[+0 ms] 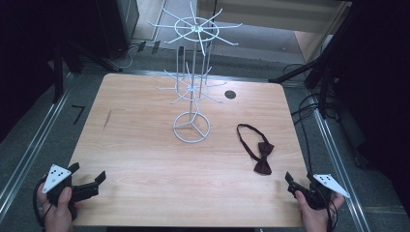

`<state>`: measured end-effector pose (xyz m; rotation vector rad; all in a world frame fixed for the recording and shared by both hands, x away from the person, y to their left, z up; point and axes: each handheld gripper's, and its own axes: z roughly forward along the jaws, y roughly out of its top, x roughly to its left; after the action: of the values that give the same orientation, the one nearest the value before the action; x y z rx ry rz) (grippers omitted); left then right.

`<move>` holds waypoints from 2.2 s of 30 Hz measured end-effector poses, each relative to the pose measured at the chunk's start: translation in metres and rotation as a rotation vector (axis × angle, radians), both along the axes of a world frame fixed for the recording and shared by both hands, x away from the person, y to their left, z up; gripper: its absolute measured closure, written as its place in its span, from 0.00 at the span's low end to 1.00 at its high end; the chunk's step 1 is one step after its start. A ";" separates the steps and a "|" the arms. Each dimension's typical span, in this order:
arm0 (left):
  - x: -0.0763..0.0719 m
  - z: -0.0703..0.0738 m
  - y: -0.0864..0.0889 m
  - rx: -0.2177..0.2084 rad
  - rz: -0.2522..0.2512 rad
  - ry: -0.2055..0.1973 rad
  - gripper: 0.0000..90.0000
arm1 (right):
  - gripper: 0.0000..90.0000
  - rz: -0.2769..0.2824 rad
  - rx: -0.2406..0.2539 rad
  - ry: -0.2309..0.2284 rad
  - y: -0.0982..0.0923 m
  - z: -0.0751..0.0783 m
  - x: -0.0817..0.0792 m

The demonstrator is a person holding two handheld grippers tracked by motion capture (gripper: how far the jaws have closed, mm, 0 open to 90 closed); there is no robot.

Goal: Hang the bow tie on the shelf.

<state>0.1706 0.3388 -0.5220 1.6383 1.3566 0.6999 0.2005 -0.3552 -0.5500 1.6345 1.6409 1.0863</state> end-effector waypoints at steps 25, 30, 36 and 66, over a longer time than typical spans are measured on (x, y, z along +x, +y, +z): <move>-0.002 0.000 0.000 0.002 -0.005 -0.002 0.00 | 0.16 0.167 -0.063 0.121 0.034 0.046 0.046; -0.002 0.000 0.000 0.006 -0.005 -0.001 0.00 | 0.16 0.181 -0.098 0.159 0.045 0.053 0.062; -0.001 0.000 0.000 0.002 -0.005 0.000 0.00 | 0.16 0.193 -0.150 0.248 0.058 0.059 0.083; -0.001 0.000 0.001 -0.005 -0.014 0.000 0.00 | 0.00 0.358 -0.294 0.547 0.100 0.060 0.157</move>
<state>0.1694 0.3399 -0.5223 1.6422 1.3446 0.6874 0.3577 -0.2556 -0.4904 1.5565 2.3879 0.5221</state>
